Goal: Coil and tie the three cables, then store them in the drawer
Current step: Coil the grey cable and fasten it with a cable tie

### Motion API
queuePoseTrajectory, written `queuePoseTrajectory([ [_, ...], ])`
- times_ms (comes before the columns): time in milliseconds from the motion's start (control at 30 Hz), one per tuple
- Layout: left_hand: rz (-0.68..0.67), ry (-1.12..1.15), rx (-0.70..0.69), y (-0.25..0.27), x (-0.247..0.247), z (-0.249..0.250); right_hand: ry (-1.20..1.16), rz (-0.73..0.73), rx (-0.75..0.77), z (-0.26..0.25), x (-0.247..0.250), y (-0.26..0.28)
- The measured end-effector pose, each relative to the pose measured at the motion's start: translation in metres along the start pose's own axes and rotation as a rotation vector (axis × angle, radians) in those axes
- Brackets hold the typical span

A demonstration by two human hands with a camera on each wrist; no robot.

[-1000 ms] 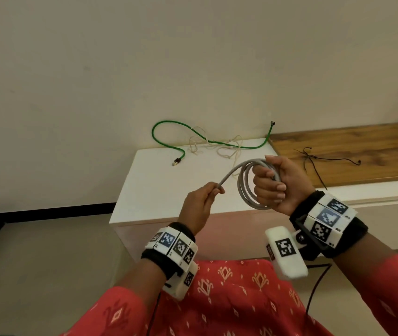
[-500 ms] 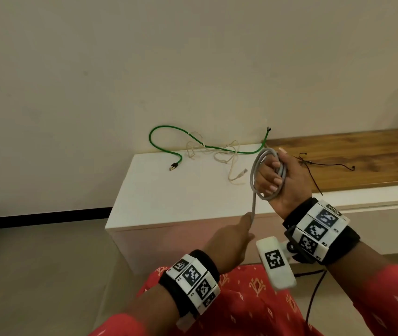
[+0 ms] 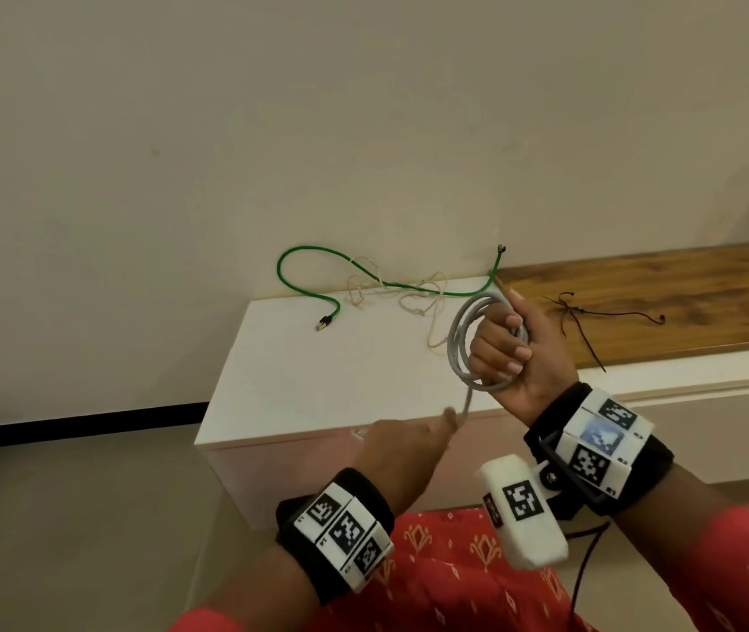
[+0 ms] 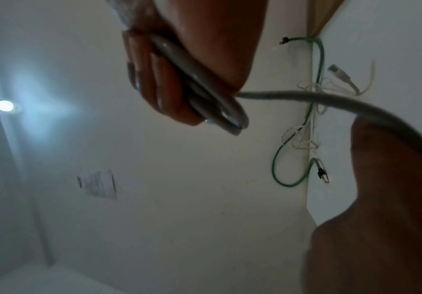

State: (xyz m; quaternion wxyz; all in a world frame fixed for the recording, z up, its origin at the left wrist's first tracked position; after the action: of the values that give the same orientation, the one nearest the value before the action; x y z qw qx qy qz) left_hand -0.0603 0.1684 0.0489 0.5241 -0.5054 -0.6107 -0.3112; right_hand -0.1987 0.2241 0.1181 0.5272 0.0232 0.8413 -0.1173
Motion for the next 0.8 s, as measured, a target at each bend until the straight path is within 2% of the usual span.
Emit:
queuePoseTrajectory([
  [67,0.128,-0.066,-0.103,0.005,0.005,0.003,0.224,0.156,0.131,0.004,-0.002,0.002],
  [133,0.275,-0.169,-0.153,0.006,0.005,0.005,0.468,0.228,0.170,0.004,0.001,0.003],
  [267,0.519,-0.144,-0.151,0.006,0.011,-0.006,0.840,0.268,0.094,0.006,0.007,0.004],
  [367,0.668,-0.008,-0.119,0.007,0.009,-0.020,0.984,0.251,0.034,0.014,0.005,0.006],
  [433,0.714,0.103,-0.077,0.005,0.010,-0.024,1.004,0.237,-0.020,0.017,0.005,0.007],
  [533,0.746,0.280,-0.030,0.003,0.016,-0.025,1.109,0.240,-0.133,0.022,0.006,0.007],
  [600,0.722,0.393,0.014,0.001,0.019,-0.025,1.181,0.195,-0.228,0.029,0.007,0.007],
  [700,0.603,0.577,0.088,-0.001,0.019,-0.026,1.242,0.160,-0.323,0.036,0.009,0.010],
  [800,0.423,0.702,0.089,-0.002,0.014,-0.028,1.191,0.183,-0.353,0.037,0.005,0.012],
])
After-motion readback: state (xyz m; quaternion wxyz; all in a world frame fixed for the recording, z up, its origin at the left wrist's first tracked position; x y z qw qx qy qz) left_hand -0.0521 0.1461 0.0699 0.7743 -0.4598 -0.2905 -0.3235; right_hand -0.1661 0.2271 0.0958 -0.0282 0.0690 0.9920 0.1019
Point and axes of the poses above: each hand's wrist, its own y-axis away from the middle knuckle, its own x-axis out of the back of the hand, z = x × y, the point moved 1 cm from there along -y, towards the middle knuckle, and after that the axes turned 11 degrees about -y, right-handed, at the moved point
